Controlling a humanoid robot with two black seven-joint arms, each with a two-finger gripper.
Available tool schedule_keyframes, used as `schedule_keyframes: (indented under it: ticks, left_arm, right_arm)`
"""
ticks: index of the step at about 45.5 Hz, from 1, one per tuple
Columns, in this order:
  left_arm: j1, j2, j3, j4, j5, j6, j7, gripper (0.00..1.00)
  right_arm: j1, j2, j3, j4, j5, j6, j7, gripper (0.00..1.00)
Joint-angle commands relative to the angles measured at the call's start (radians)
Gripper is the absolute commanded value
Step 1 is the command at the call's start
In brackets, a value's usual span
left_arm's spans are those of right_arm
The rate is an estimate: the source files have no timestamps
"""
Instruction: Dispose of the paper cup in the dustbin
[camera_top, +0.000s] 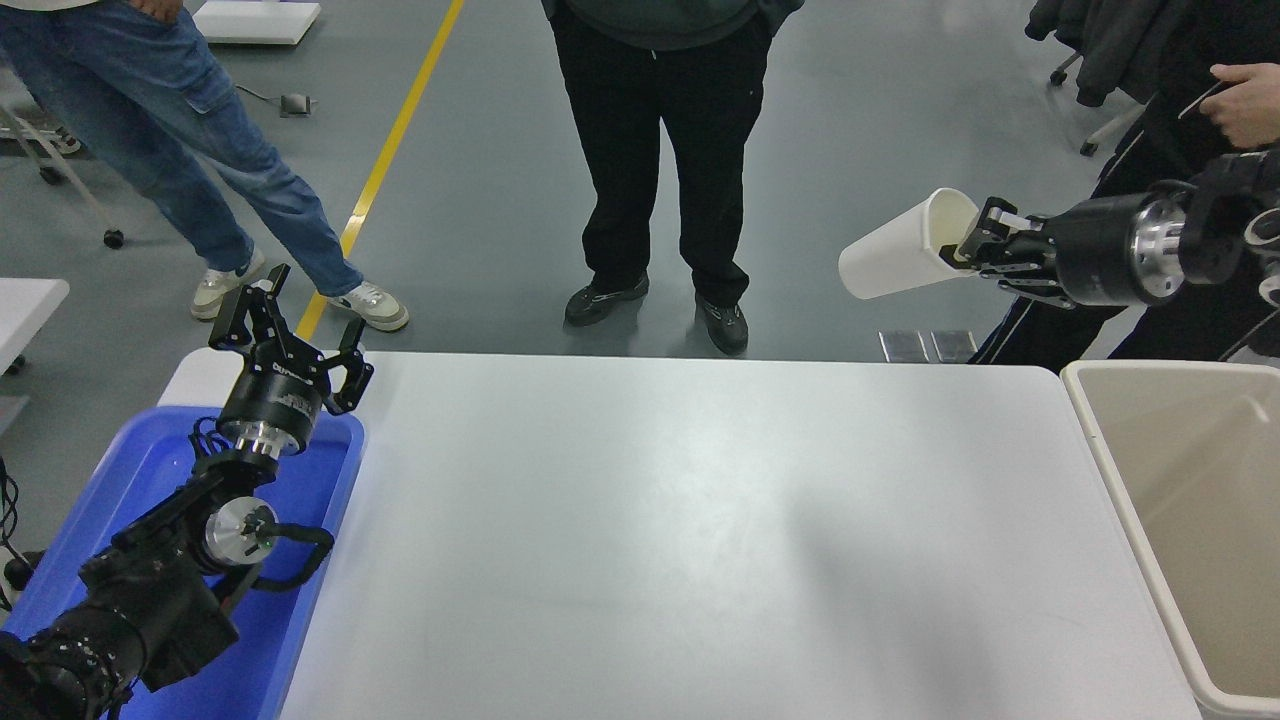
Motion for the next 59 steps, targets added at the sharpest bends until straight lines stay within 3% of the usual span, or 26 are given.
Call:
schedule_keyframes:
  ticks: [1, 20, 38, 59]
  left_arm:
    - [0.000, 0.000, 0.000, -0.001, 0.000, 0.000, 0.000, 1.00]
    - [0.000, 0.000, 0.000, -0.001, 0.000, 0.000, 0.000, 1.00]
    - [0.000, 0.000, 0.000, -0.001, 0.000, 0.000, 0.000, 1.00]
    - [0.000, 0.000, 0.000, -0.001, 0.000, 0.000, 0.000, 1.00]
  right_arm:
    - [-0.136, -0.078, 0.010, -0.238, 0.008, 0.041, 0.000, 0.00]
    - [-0.409, -0.155, 0.143, -0.620, 0.021, 0.078, 0.000, 0.00]
    - [-0.817, 0.017, 0.323, -1.105, 0.020, 0.048, -0.014, 0.00]
    - [-1.052, 0.222, 0.357, -1.139, 0.015, -0.222, -0.055, 0.00]
